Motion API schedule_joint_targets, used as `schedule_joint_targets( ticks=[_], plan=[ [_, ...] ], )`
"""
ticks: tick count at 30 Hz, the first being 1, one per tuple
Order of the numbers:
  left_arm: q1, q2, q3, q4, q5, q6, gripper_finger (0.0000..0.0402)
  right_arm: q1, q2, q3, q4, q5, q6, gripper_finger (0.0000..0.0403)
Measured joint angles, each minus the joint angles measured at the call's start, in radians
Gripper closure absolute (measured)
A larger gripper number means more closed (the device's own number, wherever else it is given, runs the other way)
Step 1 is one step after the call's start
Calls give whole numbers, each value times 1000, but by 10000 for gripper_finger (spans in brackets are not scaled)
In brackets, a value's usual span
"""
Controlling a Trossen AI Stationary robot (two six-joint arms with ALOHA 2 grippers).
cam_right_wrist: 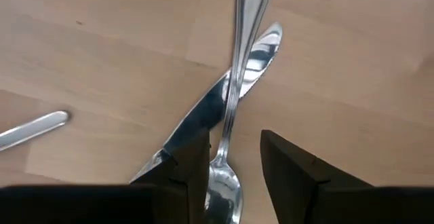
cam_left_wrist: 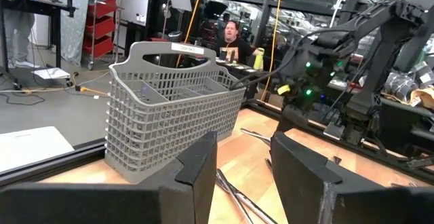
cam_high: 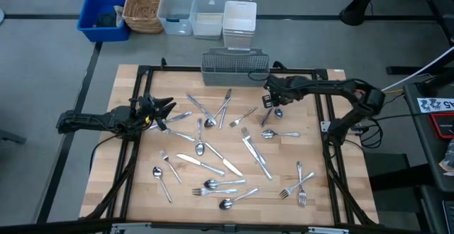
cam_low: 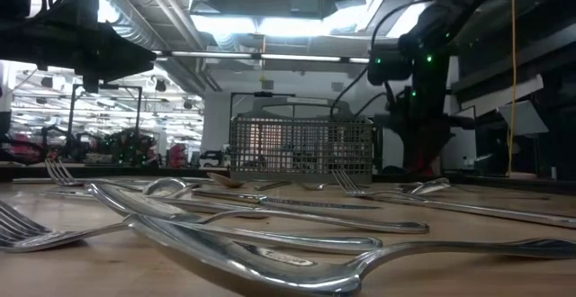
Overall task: Sort silverware
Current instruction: Put the silver spoon into the dishwasher utensil holder
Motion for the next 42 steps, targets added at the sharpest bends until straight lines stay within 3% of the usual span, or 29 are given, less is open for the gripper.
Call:
schedule_joint_targets(
  ticks=[19, 23, 29, 37, 42],
  plan=[
    [0, 0, 0, 0, 0, 0, 275, 3, 133, 4, 10, -5, -27, 273],
    [0, 0, 0, 0, 0, 0, 275, 3, 142, 4, 18, -7, -27, 303],
    [0, 0, 0, 0, 0, 0, 275, 4, 143, 3, 38, -18, -53, 387],
    [0, 0, 0, 0, 0, 0, 275, 3, 144, 13, 19, -55, -55, 389],
    [0, 0, 0, 0, 0, 0, 275, 3, 153, 94, -148, -39, -117, 393]
  ],
)
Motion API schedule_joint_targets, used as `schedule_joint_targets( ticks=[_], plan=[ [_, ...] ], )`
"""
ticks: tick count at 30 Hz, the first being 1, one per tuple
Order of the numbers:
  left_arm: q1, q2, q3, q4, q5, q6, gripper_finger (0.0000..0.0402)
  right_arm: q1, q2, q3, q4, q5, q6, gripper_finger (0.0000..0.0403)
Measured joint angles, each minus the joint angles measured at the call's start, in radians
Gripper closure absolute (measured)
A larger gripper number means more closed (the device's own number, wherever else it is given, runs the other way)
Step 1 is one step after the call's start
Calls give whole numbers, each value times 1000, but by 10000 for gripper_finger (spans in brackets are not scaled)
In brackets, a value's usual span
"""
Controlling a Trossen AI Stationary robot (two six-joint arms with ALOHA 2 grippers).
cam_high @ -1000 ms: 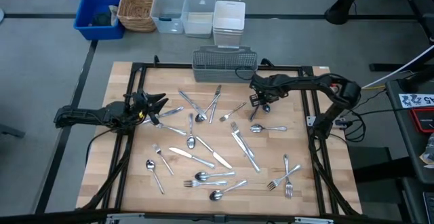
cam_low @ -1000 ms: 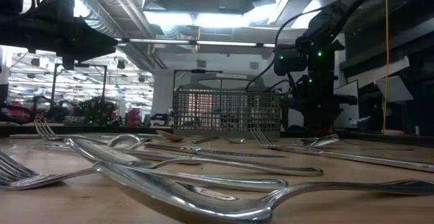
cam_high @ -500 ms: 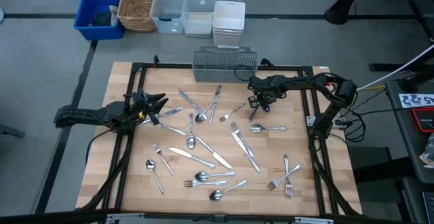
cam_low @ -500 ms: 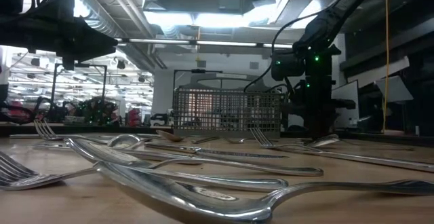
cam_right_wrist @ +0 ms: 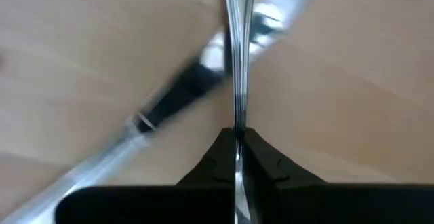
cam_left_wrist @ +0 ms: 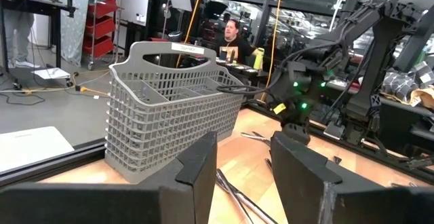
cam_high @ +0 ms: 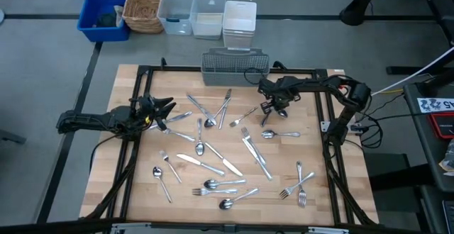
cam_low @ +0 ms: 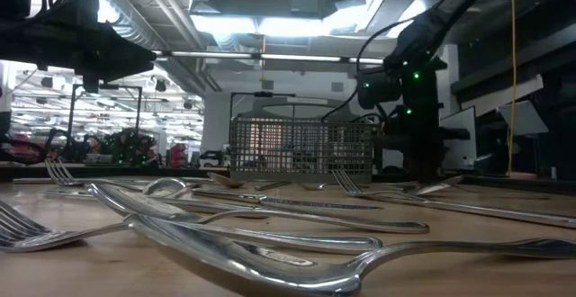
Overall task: Sort silverware
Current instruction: Put the silver spoon into the dishwasher utensil holder
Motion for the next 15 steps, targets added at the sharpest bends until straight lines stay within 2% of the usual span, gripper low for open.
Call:
schedule_joint_targets(
  ticks=[5, 15],
  plan=[
    [0, 0, 0, 0, 0, 0, 275, 0, -2, 120, -167, 54, -72, 397],
    [0, 0, 0, 0, 0, 0, 275, 1, -4, 395, -460, 59, -245, 398]
  ],
)
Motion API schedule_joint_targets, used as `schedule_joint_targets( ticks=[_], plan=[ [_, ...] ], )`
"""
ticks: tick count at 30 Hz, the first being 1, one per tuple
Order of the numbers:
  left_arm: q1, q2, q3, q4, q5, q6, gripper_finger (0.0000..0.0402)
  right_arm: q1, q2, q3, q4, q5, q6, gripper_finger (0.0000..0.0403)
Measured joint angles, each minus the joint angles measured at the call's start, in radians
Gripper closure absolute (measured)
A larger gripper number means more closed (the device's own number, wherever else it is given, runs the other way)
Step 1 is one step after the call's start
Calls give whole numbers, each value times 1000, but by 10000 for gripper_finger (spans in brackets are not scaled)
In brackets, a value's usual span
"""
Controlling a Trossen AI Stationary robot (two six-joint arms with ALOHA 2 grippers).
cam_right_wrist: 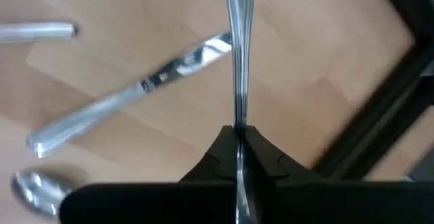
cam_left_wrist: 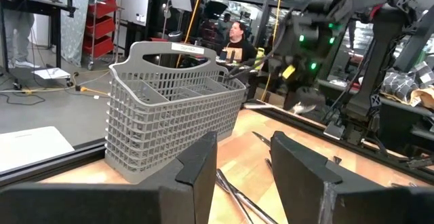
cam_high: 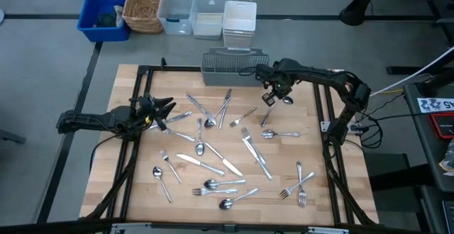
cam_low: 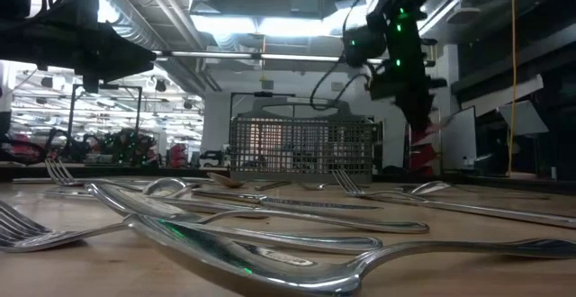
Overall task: Sort silverware
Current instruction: Put the silver spoon into the dishwasher utensil holder
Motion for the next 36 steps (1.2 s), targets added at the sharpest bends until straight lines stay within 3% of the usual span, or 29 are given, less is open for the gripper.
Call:
schedule_joint_targets(
  ticks=[6, 13, 21, 24, 31, 36],
  plan=[
    [0, 0, 0, 0, 0, 0, 275, 0, 0, 178, -95, 52, -91, 396],
    [0, 0, 0, 0, 0, 0, 275, -1, -2, 302, -65, 168, -219, 393],
    [0, 0, 0, 0, 0, -19, 275, -1, -2, 311, -84, 158, -240, 394],
    [0, 0, 0, 0, 0, -19, 275, -1, -1, 311, -85, 209, -278, 393],
    [0, 0, 0, 0, 0, -19, 275, -1, -1, 311, -81, 292, -537, 392],
    [0, 0, 0, 0, 0, -19, 275, -1, -1, 311, -79, 413, -739, 391]
  ],
)
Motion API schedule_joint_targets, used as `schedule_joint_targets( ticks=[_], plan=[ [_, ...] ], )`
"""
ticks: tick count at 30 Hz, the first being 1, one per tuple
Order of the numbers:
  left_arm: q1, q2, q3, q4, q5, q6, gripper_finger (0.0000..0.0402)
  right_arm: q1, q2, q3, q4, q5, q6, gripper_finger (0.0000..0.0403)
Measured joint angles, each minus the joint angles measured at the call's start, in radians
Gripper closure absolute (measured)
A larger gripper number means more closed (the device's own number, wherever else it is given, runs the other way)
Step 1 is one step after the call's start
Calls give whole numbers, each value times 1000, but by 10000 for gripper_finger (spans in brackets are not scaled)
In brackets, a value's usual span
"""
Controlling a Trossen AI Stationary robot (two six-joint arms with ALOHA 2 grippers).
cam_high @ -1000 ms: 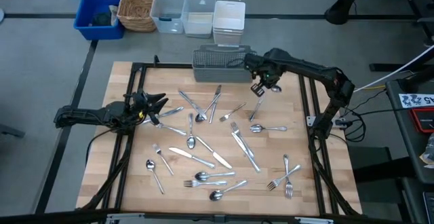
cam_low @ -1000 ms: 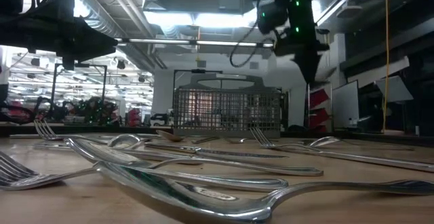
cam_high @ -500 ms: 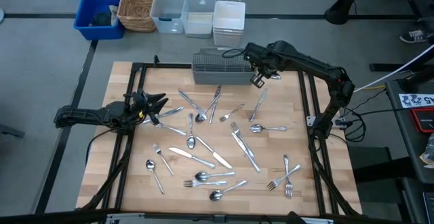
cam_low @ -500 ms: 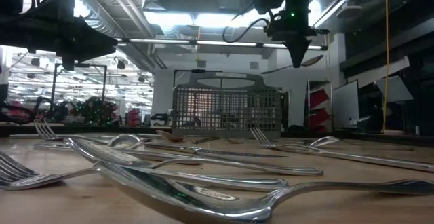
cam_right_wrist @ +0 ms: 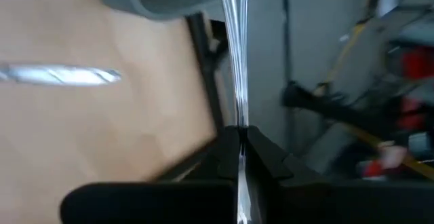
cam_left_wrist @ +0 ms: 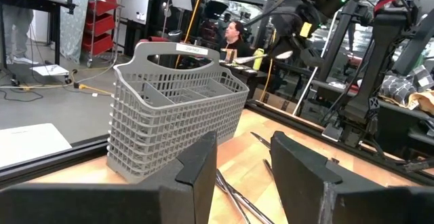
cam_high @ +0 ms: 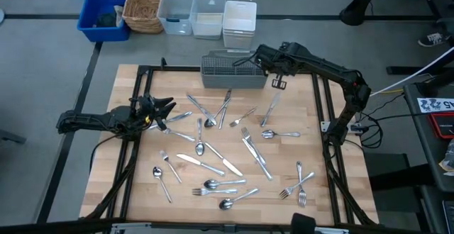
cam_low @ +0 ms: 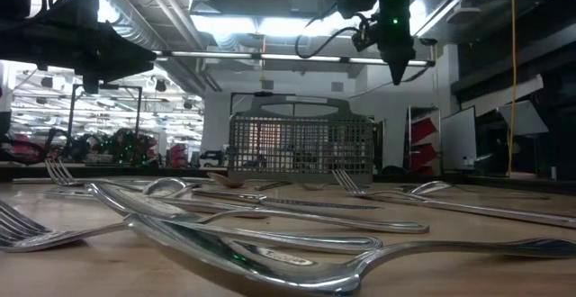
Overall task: Sort silverware
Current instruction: Put the silver spoon into the dishwasher utensil holder
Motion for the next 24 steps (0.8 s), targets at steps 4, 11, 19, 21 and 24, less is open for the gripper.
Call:
schedule_joint_targets(
  ticks=[4, 11, 19, 21, 24],
  plan=[
    [0, 0, 0, 0, 0, 0, 275, 0, 0, 0, 44, 98, -185, 391],
    [0, 0, 0, 0, 0, 0, 275, 1, 6, 0, 187, 152, -543, 391],
    [0, 0, 0, 0, 0, 0, 275, 0, 108, -3, 179, 247, -903, 391],
    [0, 0, 0, 0, 0, 0, 275, 0, 142, -3, 189, 282, -938, 391],
    [0, 0, 0, 0, 0, 0, 275, 0, 186, -3, 214, 319, -942, 391]
  ],
)
